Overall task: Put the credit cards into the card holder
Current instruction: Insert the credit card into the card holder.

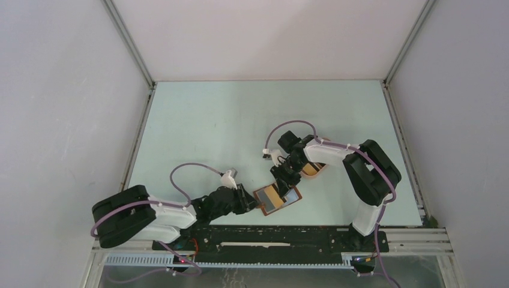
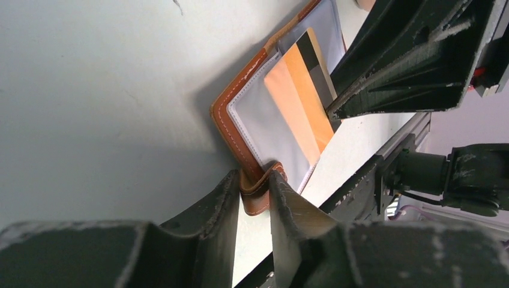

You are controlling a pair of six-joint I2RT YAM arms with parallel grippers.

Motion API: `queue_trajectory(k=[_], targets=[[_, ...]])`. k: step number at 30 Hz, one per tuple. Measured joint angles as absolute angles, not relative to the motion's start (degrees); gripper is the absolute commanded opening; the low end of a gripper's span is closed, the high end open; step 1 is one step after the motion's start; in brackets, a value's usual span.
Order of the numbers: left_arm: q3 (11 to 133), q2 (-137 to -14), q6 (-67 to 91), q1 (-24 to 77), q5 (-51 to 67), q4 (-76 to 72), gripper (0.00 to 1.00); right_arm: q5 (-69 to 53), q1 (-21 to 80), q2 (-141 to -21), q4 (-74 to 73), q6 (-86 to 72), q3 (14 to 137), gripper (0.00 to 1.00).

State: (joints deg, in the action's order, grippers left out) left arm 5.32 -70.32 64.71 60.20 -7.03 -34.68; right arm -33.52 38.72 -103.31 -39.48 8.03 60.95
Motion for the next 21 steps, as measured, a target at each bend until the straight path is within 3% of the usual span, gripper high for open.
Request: queue_trajectory(k=[7, 21], targets=[[5.61, -75.24, 65.52, 59.59, -5.61, -39.53, 0.19, -33.74, 39.33, -103.48, -39.83, 8.05, 61.08, 0.3], [5.63, -79.2, 65.6, 59.07, -3.66, -44.66, 0.18, -35.07, 41.06, -105.3, -40.56, 8.14, 61.78, 0.3]])
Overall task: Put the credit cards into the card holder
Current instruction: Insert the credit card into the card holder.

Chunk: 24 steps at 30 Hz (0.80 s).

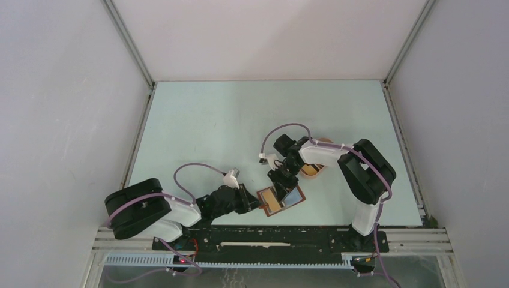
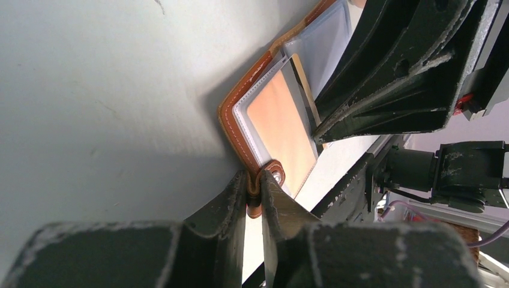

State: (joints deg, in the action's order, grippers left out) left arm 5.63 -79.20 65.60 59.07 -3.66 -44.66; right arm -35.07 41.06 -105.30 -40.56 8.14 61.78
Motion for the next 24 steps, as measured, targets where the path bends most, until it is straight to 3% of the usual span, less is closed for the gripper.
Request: queue_trajectory(k=[10, 17, 24], targets=[[5.63, -79.4, 65.47, 58.17, -2.61, -44.93, 0.19, -37.63, 42.76, -107.07, -42.74, 8.6, 63.2, 0.37], [5.63, -78.83, 64.03, 55.83, -1.83, -44.38, 0.2, -37.65, 43.09, -107.68, -44.07, 9.21, 64.93, 0.47], [5.8, -70.3, 58.13, 51.55, -1.98, -34.06, 0.26, -37.17, 42.37, -103.42, -44.8, 12.67, 65.21, 0.51]])
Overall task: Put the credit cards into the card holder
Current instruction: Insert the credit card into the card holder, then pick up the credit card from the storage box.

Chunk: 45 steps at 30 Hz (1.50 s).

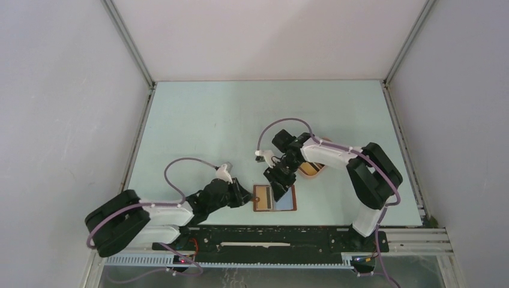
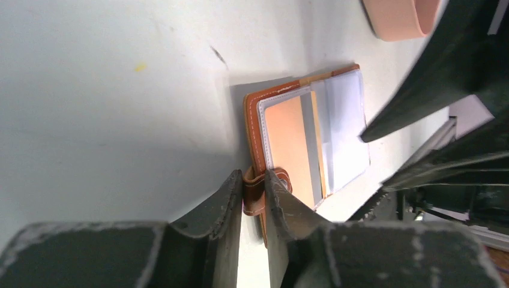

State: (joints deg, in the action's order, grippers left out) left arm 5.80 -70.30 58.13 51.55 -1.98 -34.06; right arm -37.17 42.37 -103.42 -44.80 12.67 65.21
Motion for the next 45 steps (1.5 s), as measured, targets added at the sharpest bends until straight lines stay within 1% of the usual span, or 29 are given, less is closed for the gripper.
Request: queue_trajectory(k=[2, 4, 8, 9, 10, 15, 19, 24, 28, 31, 34, 45], targets=[[6.46, -66.5, 55.48, 50.92, -3.11, -28.45, 0.3, -37.47, 41.74, -101.19, -45.3, 14.09, 65.23, 0.47], [7.25, -62.17, 52.64, 50.7, -4.36, -23.42, 0.35, -38.2, 41.28, -99.09, -45.76, 15.92, 65.28, 0.4], [8.36, -54.98, 48.36, 50.59, -6.07, -17.56, 0.37, -39.38, 41.76, -97.01, -45.28, 20.88, 65.34, 0.09], [8.38, -53.71, 47.64, 50.59, -6.37, -16.78, 0.37, -38.94, 42.15, -96.73, -44.6, 22.28, 65.17, 0.04], [8.38, -52.77, 47.07, 50.57, -6.55, -16.03, 0.37, -38.35, 42.7, -96.55, -43.83, 23.64, 64.88, 0.02], [8.36, -52.4, 45.43, 50.37, -6.76, -15.0, 0.39, -32.56, 47.2, -97.36, -40.84, 28.6, 64.01, 0.0], [8.25, -54.59, 45.39, 50.3, -5.23, -18.31, 0.42, -28.56, 49.52, -99.88, -39.05, 29.98, 63.99, 0.0], [8.23, -59.44, 45.5, 50.19, -2.96, -23.92, 0.43, -25.8, 50.3, -103.07, -38.5, 30.13, 64.01, 0.01], [8.16, -63.22, 46.04, 50.17, -0.97, -28.03, 0.42, -25.61, 50.35, -103.94, -38.46, 29.85, 64.2, 0.01], [7.84, -66.15, 46.7, 50.15, 0.6, -31.07, 0.37, -25.61, 50.37, -104.05, -38.33, 29.06, 64.23, 0.01], [7.05, -68.66, 47.7, 50.15, 2.17, -33.85, 0.34, -25.56, 50.37, -104.31, -38.24, 27.59, 64.47, 0.01], [5.67, -77.76, 51.59, 49.93, 6.26, -45.21, 0.34, -25.91, 50.35, -105.27, -37.74, 22.06, 65.34, 0.02]])
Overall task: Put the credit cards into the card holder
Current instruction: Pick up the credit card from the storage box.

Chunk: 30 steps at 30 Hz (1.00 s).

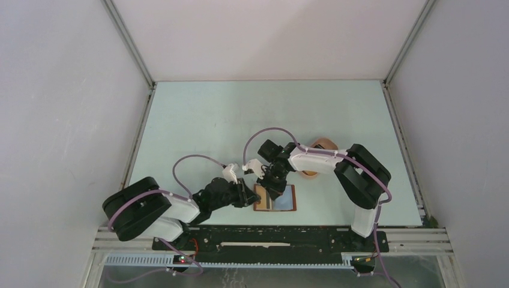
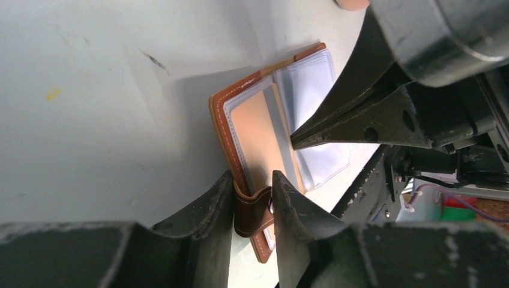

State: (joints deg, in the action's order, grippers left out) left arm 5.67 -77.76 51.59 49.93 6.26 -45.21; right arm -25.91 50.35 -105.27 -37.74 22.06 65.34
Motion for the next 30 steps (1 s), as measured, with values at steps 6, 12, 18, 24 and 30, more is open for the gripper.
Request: queue_trajectory(k=[6, 12, 18, 24, 30], targets=[[5.37, -80.97, 52.97, 49.93, 7.33, -49.8, 0.34, -27.09, 50.22, -106.37, -38.28, 20.64, 66.46, 0.07], [3.9, -76.03, 52.66, 49.12, 5.1, -46.02, 0.41, -27.24, 48.56, -106.17, -41.6, 24.82, 68.82, 0.11], [3.99, -53.49, 47.44, 48.73, -3.68, -27.24, 0.66, -27.4, 42.17, -96.18, -46.65, 30.85, 69.08, 0.24], [5.34, -34.35, 38.61, 48.66, -9.17, -14.7, 0.99, -29.61, 27.68, -79.26, -45.54, 30.2, 69.17, 0.99], [8.51, -31.62, 32.99, 48.6, -7.92, -15.42, 1.0, -43.4, 12.19, -79.31, -45.21, 25.5, 71.81, 0.97]])
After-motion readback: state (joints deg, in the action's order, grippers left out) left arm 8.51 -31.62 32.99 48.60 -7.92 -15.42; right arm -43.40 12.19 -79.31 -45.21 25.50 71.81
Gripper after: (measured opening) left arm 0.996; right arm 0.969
